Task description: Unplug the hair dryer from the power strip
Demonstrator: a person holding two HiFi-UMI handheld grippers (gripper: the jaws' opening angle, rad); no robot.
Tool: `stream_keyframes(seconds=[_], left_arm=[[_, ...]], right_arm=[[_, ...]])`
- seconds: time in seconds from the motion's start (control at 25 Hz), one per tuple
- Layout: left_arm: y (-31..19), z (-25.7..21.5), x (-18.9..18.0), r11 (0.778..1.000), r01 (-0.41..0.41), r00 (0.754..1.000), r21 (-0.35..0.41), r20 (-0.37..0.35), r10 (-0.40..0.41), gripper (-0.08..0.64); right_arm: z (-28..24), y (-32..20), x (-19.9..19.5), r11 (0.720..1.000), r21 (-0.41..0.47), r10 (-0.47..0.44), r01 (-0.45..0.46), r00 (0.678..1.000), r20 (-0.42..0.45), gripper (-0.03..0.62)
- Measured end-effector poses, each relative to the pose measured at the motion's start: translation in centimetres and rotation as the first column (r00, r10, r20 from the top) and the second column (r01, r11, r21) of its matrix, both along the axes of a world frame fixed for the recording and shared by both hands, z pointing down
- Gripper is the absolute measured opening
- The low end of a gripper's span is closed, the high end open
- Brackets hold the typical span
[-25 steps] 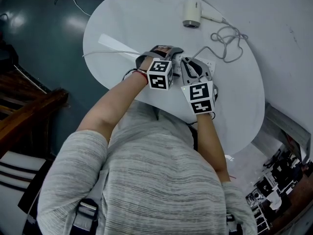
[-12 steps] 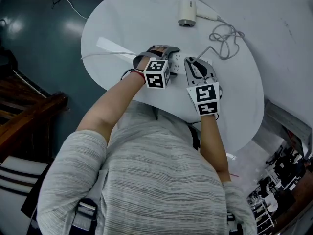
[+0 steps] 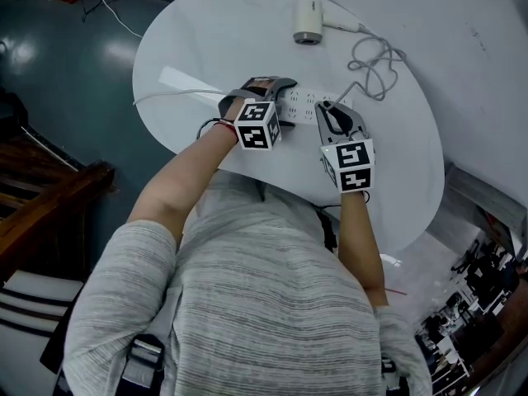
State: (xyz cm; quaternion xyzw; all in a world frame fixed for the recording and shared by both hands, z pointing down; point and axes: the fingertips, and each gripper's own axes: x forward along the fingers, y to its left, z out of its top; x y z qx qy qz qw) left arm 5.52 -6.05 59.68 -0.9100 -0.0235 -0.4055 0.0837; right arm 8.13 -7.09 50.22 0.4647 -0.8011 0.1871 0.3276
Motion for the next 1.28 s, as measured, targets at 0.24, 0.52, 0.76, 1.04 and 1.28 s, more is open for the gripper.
stream_keyframes(seconds=[0.24,0.52,0.76,1.04,1.28], left_arm=[[-0.6,-4.1,0.2,0.99,0.133,0.975,-0.035,-0.175,-0.138,0.459],[-0.8,-8.7,-0.6,0.939,0.29,0.879,-0.187,-0.335,-0.338,0.18],[-0.7,-9.8,-1.6,0.9,0.338,0.835,-0.275,-0.353,-0.422,0.014],[-0.3,-10.9,-2.1,0.888,0.355,0.814,-0.292,-0.371,-0.448,0.009],[0.1,-12.1,-2.1,0.885,0.354,0.799,-0.301,-0.394,-0.454,0.009]], right_arm=[[0.4,-1.1,1.7,0.995,-0.034,0.102,-0.098,0.986,0.134,0.052],[2.2,-0.9,1.8,0.985,-0.142,0.133,-0.102,0.964,0.232,0.054],[2.9,-0.7,1.8,0.977,-0.177,0.16,-0.116,0.954,0.254,0.054],[3.1,0.3,2.6,0.963,-0.208,0.222,-0.173,0.945,0.241,0.127],[2.1,1.5,3.4,0.96,-0.176,0.256,-0.218,0.938,0.232,0.129]])
